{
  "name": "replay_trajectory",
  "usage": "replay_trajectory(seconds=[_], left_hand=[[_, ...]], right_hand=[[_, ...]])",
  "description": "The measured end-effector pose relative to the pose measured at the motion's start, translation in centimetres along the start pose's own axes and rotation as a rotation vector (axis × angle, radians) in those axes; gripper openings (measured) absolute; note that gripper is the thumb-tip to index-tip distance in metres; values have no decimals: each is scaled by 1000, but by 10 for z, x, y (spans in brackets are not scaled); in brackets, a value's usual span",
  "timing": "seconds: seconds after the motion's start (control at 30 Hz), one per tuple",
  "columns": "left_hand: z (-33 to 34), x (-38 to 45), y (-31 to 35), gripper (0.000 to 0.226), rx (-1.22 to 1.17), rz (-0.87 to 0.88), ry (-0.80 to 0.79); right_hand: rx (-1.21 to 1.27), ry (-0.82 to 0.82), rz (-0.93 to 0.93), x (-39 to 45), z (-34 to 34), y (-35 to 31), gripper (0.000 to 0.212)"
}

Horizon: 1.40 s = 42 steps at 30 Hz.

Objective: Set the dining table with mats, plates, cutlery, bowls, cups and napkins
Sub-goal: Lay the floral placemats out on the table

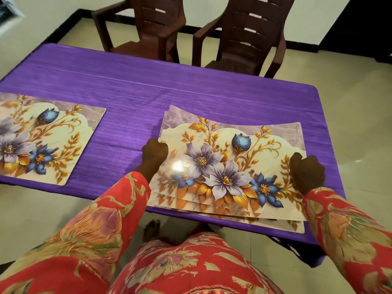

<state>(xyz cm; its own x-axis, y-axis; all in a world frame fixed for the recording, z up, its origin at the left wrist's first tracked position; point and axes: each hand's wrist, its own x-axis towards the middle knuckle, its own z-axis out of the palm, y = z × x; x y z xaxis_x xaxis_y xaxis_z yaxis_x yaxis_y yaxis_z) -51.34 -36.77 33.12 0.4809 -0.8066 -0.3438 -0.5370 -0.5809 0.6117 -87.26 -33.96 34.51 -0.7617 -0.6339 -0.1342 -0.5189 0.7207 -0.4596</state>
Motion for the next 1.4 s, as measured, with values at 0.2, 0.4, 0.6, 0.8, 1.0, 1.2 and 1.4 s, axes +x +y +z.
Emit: replay_trajectory(seconds=[0.2, 0.4, 0.6, 0.8, 1.0, 1.2, 1.4], left_hand=[[-42, 20, -13, 16, -277, 44, 37], [-101, 28, -36, 14, -606, 14, 23], [-160, 54, -89, 29, -974, -35, -21], [-226, 105, -145, 24, -1000, -17, -89], [-306, 158, -210, 25, -1038, -65, -248], [-377, 188, -257, 35, -988, -85, -376], [-411, 220, -291, 47, -976, -39, -304]], right_hand=[[136, -171, -122, 4, -1, -39, 55], [454, -659, -152, 7, 9, -92, 19], [705, -963, -115, -32, 35, -162, 24], [725, -947, -171, -91, 78, -241, 27], [666, -882, -194, -171, 123, -299, 22], [699, -888, -90, -251, 160, -329, 27], [706, -949, -45, -291, 192, -353, 21]])
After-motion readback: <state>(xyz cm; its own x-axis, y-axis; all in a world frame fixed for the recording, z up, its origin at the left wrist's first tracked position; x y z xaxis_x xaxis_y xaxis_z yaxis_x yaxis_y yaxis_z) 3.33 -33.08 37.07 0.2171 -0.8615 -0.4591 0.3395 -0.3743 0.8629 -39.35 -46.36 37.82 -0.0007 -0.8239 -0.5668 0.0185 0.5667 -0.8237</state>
